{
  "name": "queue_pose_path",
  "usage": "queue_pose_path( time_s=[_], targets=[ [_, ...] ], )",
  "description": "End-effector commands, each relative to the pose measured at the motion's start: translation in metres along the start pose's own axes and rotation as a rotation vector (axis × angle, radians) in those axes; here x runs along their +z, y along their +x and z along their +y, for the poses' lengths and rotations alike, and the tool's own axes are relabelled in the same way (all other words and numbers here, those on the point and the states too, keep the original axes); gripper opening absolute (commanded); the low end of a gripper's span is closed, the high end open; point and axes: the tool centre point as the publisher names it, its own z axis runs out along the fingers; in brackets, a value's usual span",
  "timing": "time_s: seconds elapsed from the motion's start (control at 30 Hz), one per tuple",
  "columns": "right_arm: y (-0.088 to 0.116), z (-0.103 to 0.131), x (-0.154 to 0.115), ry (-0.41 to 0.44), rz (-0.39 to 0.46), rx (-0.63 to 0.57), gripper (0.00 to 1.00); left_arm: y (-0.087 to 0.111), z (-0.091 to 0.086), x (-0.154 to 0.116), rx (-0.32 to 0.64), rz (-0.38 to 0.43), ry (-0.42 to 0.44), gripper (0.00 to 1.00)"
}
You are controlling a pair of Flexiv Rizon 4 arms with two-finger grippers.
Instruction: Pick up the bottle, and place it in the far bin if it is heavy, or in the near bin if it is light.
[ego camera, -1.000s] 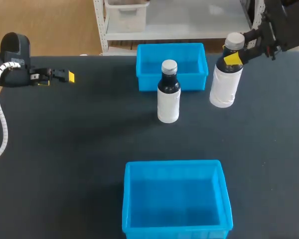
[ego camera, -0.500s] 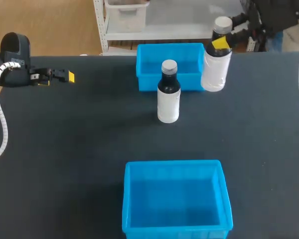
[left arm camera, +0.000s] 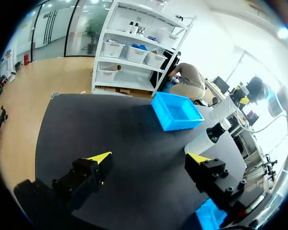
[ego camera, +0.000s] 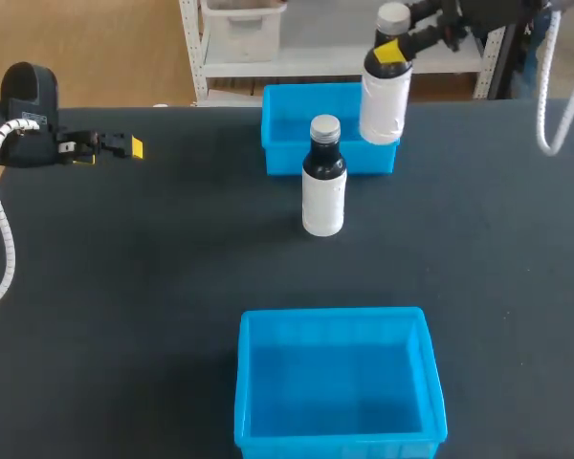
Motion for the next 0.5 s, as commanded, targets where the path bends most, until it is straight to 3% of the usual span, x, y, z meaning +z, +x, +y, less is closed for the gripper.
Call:
queue_pose_path(
  time_s=[0.03, 0.5],
  targets=[
    [-0.006, -0.023, 0.015, -0.036, 0.003, 0.002, 0.0, 0.0, 0.0, 0.0, 0.0, 0.0, 0.0, 1.0],
    [-0.01, -0.041, 0.043, -0.065, -0.02, 0.018, 0.0, 0.0, 0.0, 0.0, 0.0, 0.0, 0.0, 1.0]
  ],
)
